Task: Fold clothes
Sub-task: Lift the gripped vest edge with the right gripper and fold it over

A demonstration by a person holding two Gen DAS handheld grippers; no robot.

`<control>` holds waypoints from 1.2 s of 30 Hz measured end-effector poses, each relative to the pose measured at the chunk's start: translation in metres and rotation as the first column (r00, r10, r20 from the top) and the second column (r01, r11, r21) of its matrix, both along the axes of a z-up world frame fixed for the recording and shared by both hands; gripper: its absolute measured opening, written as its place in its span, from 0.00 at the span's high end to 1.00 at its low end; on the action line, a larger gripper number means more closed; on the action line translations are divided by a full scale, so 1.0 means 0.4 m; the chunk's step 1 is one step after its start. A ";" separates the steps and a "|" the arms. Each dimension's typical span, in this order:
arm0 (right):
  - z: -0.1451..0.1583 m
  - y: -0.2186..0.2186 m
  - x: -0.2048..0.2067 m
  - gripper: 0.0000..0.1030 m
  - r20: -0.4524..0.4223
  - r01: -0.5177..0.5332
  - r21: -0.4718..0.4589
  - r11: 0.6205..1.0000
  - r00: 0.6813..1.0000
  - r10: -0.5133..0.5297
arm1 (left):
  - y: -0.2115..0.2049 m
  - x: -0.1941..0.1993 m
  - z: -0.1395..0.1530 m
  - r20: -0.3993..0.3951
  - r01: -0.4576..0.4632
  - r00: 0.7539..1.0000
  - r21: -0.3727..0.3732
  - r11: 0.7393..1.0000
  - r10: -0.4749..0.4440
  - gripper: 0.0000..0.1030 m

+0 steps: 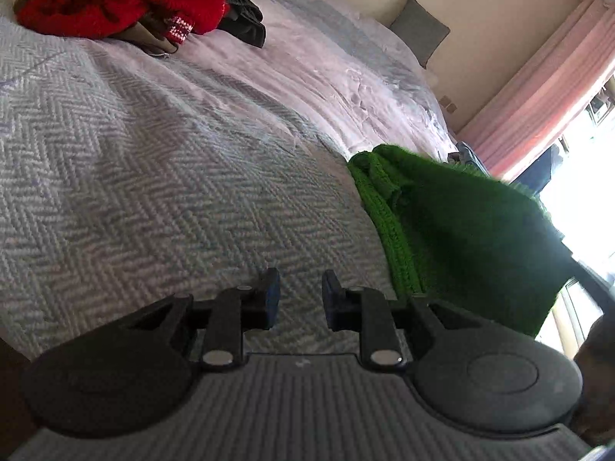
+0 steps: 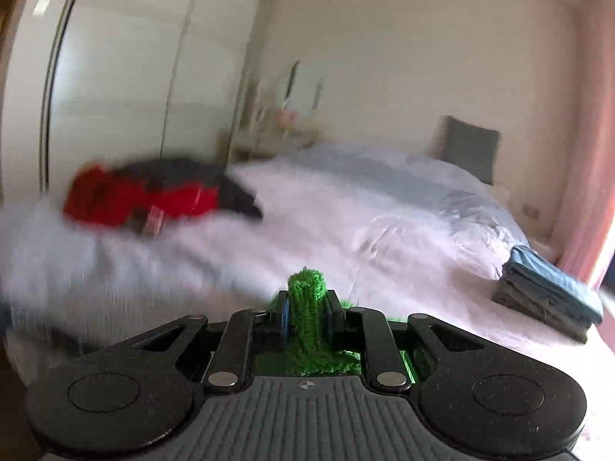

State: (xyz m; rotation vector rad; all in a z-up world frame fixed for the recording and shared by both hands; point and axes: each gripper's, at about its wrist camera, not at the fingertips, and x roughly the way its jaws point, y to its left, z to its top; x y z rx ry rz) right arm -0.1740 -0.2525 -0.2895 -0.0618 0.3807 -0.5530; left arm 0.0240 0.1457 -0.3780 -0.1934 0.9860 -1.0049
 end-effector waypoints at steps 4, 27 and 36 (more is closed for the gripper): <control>-0.039 0.037 0.009 0.84 -0.097 -0.070 -0.019 0.997 0.993 0.068 | 0.006 0.001 -0.009 -0.007 -0.002 1.000 0.000 1.000 0.002 0.81; -0.074 0.042 -0.098 0.11 -0.138 0.006 0.180 0.984 0.990 0.020 | 0.024 -0.019 -0.004 0.015 -0.010 1.000 0.032 0.999 0.010 0.81; -0.181 -0.171 -0.381 0.23 0.142 0.031 0.941 0.338 0.869 -0.475 | 0.043 -0.036 0.003 0.026 -0.001 1.000 0.041 0.999 0.000 0.81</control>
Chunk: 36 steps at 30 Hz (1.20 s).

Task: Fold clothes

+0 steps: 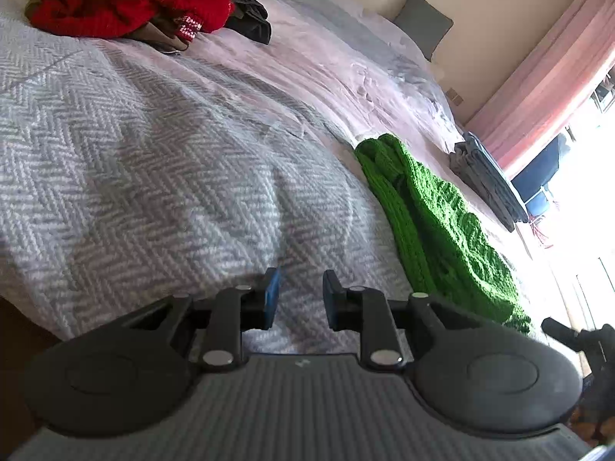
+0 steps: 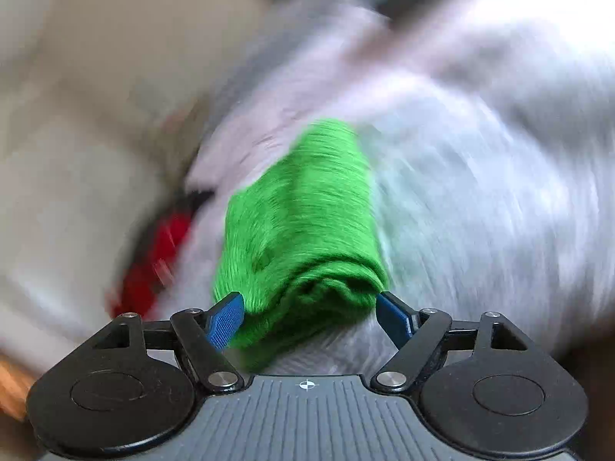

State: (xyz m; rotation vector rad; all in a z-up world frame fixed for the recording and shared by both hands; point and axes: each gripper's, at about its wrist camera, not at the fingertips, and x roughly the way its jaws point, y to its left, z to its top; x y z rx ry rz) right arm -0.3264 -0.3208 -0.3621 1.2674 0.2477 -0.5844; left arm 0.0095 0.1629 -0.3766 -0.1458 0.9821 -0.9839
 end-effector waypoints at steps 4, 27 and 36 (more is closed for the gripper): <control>-0.083 -0.035 -0.033 0.23 0.180 0.139 0.280 0.950 0.964 -0.194 | 0.009 -0.004 0.007 0.007 -0.003 1.000 0.006 1.000 0.003 0.80; 0.092 -0.340 -0.044 0.74 -0.211 -0.199 -0.257 0.946 0.967 0.146 | -0.116 -0.010 0.074 0.028 0.060 0.998 -0.017 0.998 -0.059 0.77; -0.064 -0.336 -0.179 0.17 0.034 0.017 0.028 0.999 0.999 -0.018 | -0.205 -0.040 0.055 0.002 0.101 0.995 -0.011 0.995 -0.101 0.74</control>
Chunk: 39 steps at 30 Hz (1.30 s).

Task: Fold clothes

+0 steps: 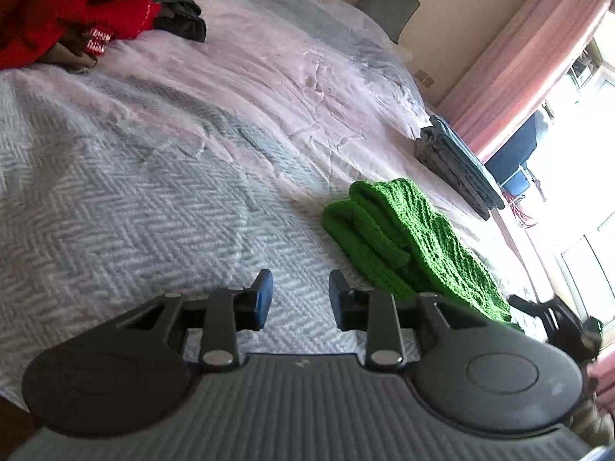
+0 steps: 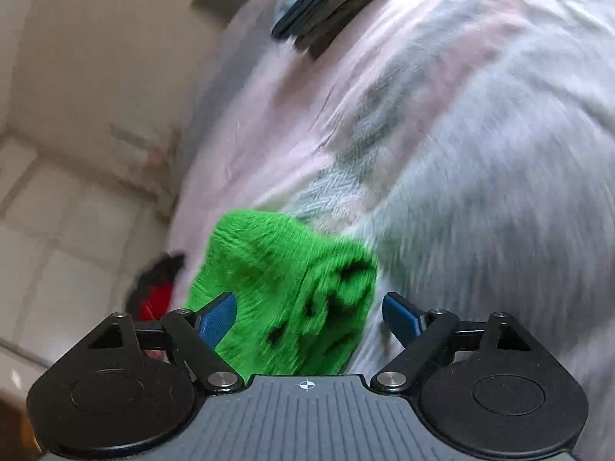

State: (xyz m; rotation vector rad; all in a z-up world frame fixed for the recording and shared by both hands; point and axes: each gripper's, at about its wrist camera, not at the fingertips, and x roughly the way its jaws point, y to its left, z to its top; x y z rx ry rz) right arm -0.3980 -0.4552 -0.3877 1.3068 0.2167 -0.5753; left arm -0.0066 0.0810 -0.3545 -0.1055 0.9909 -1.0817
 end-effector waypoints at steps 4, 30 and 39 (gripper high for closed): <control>-0.031 0.070 -0.003 0.22 0.090 0.073 0.095 0.993 0.993 -0.082 | -0.010 -0.002 -0.014 -0.025 -0.005 1.000 0.019 1.000 0.006 0.74; 0.050 -0.071 -0.194 0.45 -0.052 0.210 -0.050 0.976 0.976 -0.212 | -0.255 -0.018 -0.006 -0.074 0.101 0.992 -0.012 0.995 -0.102 0.67; 0.046 -0.012 -0.233 0.45 0.044 0.276 0.050 0.960 0.959 -0.279 | -0.349 0.021 -0.042 -0.261 0.097 0.959 -0.071 0.993 -0.112 0.58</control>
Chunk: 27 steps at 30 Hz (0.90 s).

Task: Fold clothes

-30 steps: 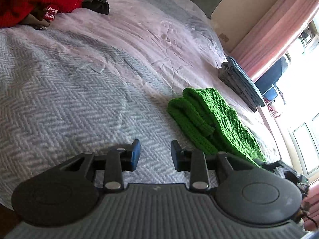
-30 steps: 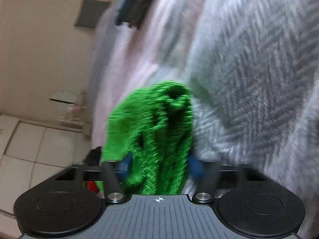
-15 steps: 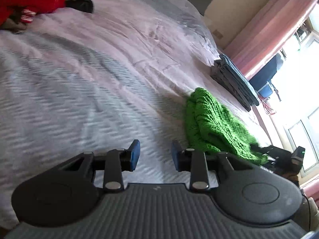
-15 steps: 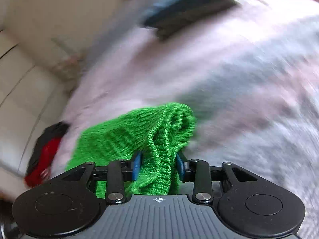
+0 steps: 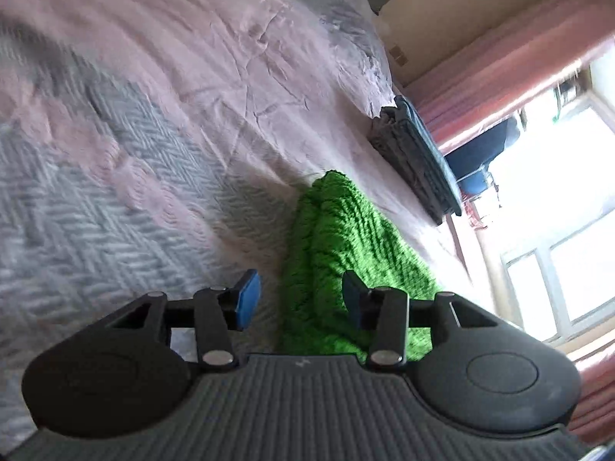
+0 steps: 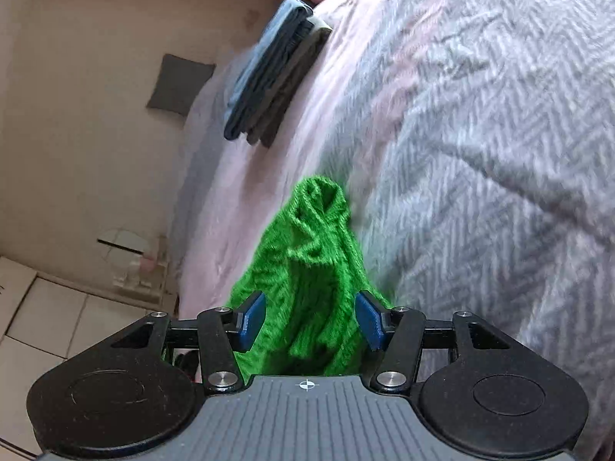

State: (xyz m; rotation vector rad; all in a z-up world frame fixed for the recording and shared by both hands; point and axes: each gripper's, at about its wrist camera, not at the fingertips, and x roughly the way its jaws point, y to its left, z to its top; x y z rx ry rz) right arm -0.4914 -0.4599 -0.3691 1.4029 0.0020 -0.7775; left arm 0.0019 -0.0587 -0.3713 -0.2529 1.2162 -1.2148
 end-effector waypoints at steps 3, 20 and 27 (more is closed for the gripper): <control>0.006 -0.011 0.002 0.48 -0.012 -0.006 -0.014 1.000 1.000 0.006 | -0.018 0.007 -0.019 -0.054 0.001 0.999 -0.008 1.000 -0.001 0.55; -0.002 -0.064 0.067 0.95 -0.016 0.019 -0.033 0.999 1.000 -0.020 | -0.070 -0.016 -0.043 -0.209 0.095 0.970 -0.151 0.984 -0.126 0.89; -0.001 -0.045 0.056 0.95 -0.052 0.017 -0.060 0.998 0.998 -0.020 | -0.025 -0.055 -0.048 -0.117 0.134 0.982 -0.125 0.983 -0.148 0.89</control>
